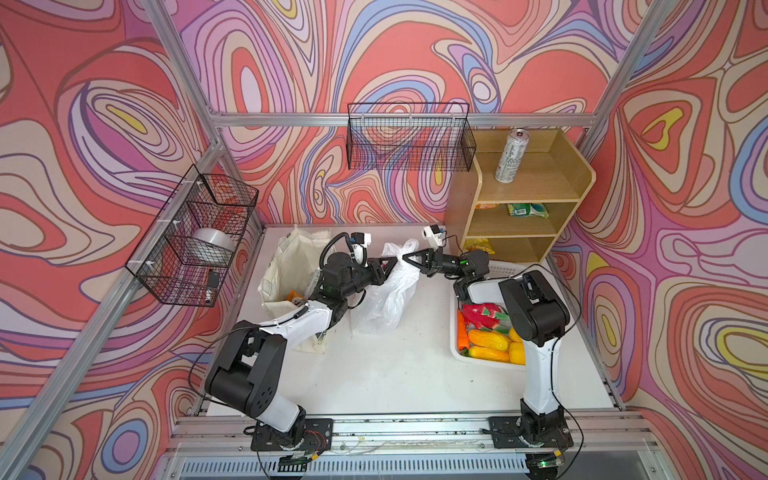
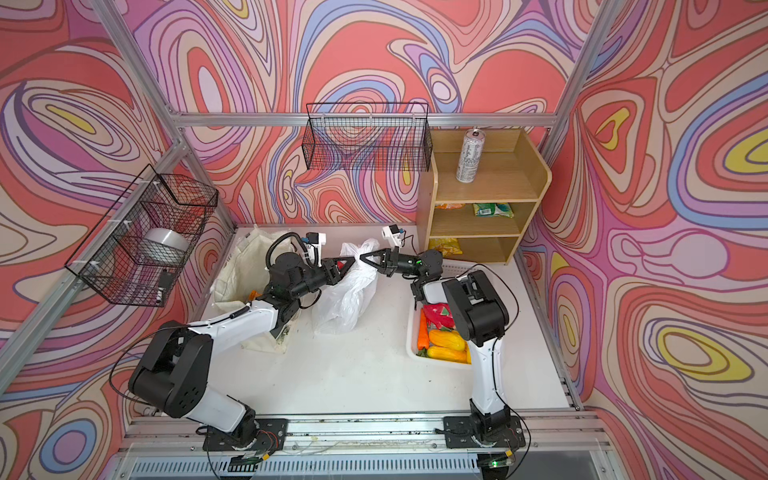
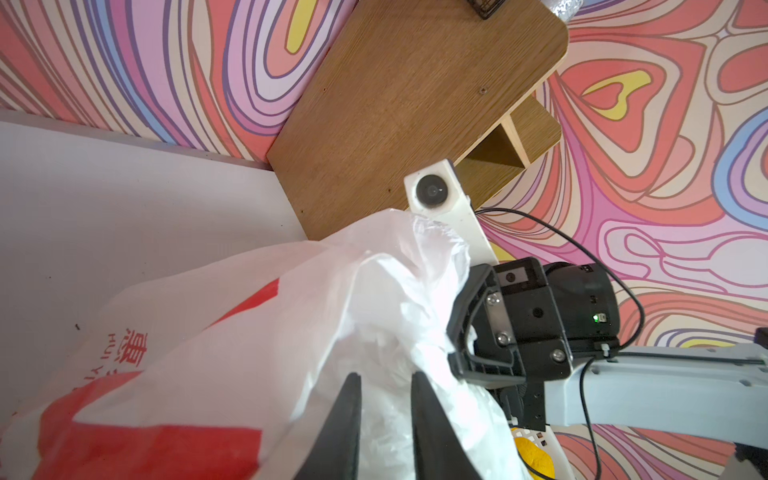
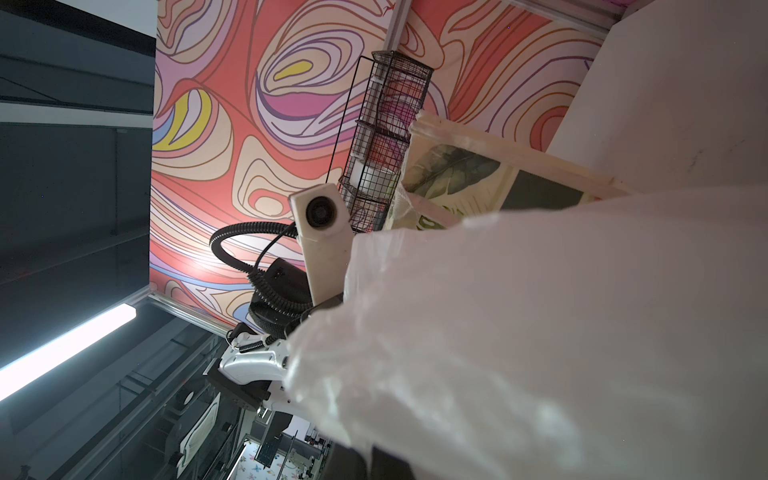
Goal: Place the mixed food into the grocery bags and tie them
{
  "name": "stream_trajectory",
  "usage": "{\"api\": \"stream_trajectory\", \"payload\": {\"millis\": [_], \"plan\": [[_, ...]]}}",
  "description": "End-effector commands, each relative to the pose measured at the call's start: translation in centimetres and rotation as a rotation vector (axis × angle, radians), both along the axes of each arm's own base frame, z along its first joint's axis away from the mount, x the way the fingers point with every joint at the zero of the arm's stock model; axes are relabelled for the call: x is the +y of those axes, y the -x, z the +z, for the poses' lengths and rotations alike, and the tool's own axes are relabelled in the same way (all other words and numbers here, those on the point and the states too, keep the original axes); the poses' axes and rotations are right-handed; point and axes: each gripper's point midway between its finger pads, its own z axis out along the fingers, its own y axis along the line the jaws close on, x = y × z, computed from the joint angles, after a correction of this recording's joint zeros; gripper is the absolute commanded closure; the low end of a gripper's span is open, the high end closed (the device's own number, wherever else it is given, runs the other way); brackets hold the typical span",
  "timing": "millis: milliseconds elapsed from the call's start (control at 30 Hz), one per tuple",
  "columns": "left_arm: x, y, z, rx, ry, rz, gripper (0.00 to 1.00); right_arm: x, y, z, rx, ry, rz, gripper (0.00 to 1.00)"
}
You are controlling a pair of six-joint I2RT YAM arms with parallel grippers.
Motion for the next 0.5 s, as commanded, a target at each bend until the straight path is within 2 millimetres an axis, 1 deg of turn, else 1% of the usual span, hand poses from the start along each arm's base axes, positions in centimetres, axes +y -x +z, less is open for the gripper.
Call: {"api": "stream_trajectory", "payload": {"millis": [0,233,367,467], "plan": [[-0.4,-1.0,2.1,-0.054,0.052,-0.003,0.72,0.0,0.6,0.7,-0.028,-0.008,-0.001,1.00],[-1.4,-1.1,3.7,-0.094,0.136,-0.065,0.65,0.0,0.5,0.6,-0.030,-0.007,0.000,1.00],[-1.9,-1.1,4.1,-0.096,0.173,-0.097,0.65,0.0,0.5,0.6,-0.029,-0.007,0.001,1.00],[-1.8,-1.0,4.0,-0.095,0.182,-0.097,0.65,0.0,0.6,0.6,-0.028,-0.006,0.001,1.00]]}}
